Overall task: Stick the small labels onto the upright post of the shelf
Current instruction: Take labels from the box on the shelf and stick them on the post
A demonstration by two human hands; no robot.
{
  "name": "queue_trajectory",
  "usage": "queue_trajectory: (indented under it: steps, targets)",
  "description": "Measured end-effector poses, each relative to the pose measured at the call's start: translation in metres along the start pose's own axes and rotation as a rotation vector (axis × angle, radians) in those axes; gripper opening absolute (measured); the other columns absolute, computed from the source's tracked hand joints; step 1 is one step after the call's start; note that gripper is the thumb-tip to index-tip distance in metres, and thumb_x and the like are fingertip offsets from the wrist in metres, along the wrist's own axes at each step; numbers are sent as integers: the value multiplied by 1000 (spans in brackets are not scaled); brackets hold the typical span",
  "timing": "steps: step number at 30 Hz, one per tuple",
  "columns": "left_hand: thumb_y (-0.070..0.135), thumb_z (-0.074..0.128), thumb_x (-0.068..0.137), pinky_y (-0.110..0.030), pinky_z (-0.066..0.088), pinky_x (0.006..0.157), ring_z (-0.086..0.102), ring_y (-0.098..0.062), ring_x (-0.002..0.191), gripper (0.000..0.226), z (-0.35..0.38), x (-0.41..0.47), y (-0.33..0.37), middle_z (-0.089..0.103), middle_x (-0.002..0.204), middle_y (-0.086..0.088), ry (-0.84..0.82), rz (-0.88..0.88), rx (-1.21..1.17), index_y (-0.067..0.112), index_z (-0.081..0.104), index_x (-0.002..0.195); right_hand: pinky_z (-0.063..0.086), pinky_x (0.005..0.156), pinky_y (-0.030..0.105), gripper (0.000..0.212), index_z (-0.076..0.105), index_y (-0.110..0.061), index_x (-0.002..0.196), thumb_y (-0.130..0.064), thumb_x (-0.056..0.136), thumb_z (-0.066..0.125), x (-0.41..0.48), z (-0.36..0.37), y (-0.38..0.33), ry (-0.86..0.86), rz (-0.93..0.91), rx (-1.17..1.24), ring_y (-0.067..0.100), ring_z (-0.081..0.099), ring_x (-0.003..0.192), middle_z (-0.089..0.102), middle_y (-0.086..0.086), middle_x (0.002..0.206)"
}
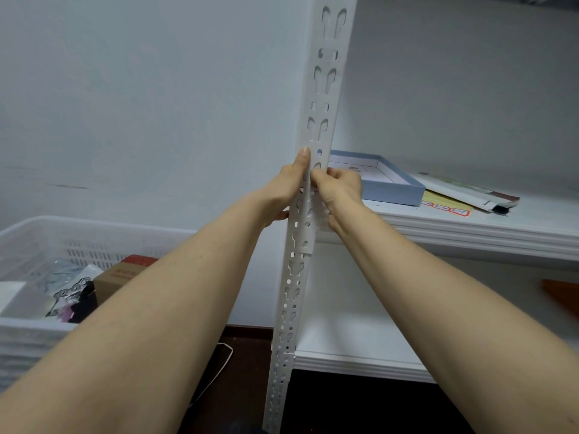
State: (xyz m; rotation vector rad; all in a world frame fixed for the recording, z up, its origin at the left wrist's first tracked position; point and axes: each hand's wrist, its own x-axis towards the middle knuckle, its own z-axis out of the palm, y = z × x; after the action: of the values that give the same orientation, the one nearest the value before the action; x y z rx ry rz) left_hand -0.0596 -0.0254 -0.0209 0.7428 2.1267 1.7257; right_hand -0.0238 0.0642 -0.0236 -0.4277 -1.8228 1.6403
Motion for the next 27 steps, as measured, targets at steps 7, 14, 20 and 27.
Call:
queue_trajectory:
  steps: [7,14,20,27]
  targets:
    - [71,19,90,-36,45,93,60,-13,104,64,-1,3,-3,66,113,7,-7,-21,-4,29,58,120,53,90,39,42,66,12,88,19,69,29,5,-23,-5,-117,76,180,46,62,88,67,29,92]
    - [37,62,78,-29,50,90,63,-6,97,42,9,2,-21,67,105,8,78,78,-98,26,48,116,51,64,10,52,68,-4,99,20,73,30,12,-35,-6,-288,-103,-188,12,64,72,68,6,83]
    - [29,59,90,-18,43,69,57,-1,91,49,26,4,-24,60,109,6,255,115,-122,18,36,132,51,74,12,53,65,-8,104,22,77,31,10,-41,-2,-377,-159,-228,9,61,77,66,2,86]
    - [25,55,93,-13,38,61,53,4,81,44,32,7,-24,58,106,6,316,162,-107,14,37,131,49,79,16,50,65,-5,109,19,80,32,11,-41,2,-362,-165,-234,1,59,73,65,-6,81]
